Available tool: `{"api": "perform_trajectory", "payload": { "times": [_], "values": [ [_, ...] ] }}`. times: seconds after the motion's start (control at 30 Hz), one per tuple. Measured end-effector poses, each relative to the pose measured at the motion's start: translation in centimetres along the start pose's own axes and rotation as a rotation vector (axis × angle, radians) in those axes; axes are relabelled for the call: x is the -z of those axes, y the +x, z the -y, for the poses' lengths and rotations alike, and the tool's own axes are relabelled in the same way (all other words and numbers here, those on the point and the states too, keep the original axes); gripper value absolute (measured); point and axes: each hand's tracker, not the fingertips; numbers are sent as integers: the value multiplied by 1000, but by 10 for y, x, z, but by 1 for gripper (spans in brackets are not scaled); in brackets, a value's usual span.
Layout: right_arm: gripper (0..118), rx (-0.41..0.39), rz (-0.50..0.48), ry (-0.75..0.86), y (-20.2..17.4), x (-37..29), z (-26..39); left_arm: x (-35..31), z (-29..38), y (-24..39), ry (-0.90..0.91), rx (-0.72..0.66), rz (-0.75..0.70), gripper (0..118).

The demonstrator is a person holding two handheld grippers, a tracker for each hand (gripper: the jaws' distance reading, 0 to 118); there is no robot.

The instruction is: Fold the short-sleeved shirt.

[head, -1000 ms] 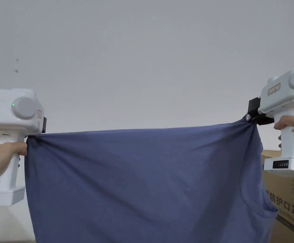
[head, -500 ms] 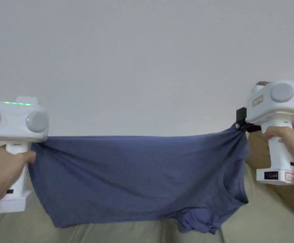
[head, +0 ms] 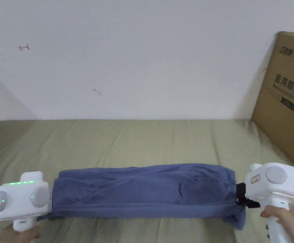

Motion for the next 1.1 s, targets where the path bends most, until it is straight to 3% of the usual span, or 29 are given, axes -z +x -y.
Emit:
{"api": "perform_trajectory", "payload": {
  "times": [0.3, 0.47, 0.57, 0.7, 0.8, 0.83, 0.87, 0.9, 0.93, 0.97, 1.0, 1.03, 1.07, 1.1],
  "values": [
    [7, -5, -36, 34, 24, -80, 108, -99, 91, -41, 40, 39, 32, 3],
    [7, -14, -20, 43, 47, -145, 215, -171, 176, -78, 71, 51, 34, 3],
    [7, 42, -61, 11, 68, -168, 282, -200, 228, -97, 48, 67, 17, 3],
    [7, 21, -18, -3, 82, -190, 353, -224, 282, -114, 10, 67, 37, 3],
    [7, 78, -1, -13, 95, -191, 381, -232, 308, -121, -28, 20, 75, 5],
    [8, 79, -10, -21, 98, -189, 385, -229, 313, -123, -26, 13, 80, 10],
    [11, 85, -16, -15, 99, -188, 388, -229, 315, -125, -30, 4, 82, 24],
    [27, 93, -19, -6, 99, -188, 388, -230, 314, -127, -35, -19, 82, 44],
    [27, 90, -20, -7, 98, -189, 386, -234, 314, -130, -19, -51, 78, 44],
    [34, 80, -5, -8, 96, -191, 386, -239, 313, -131, 17, -74, 77, 52],
    [48, 70, 24, 8, 95, -194, 387, -242, 313, -134, 22, -79, 95, 72],
    [75, 55, 35, 25, 94, -197, 386, -245, 312, -137, 21, -84, 113, 101],
    [92, 44, 32, 29, 93, -201, 386, -248, 312, -139, 14, -72, 150, 117],
    [93, 38, 27, 45, 92, -206, 387, -256, 313, -140, 33, -66, 176, 115]
  ]
}}
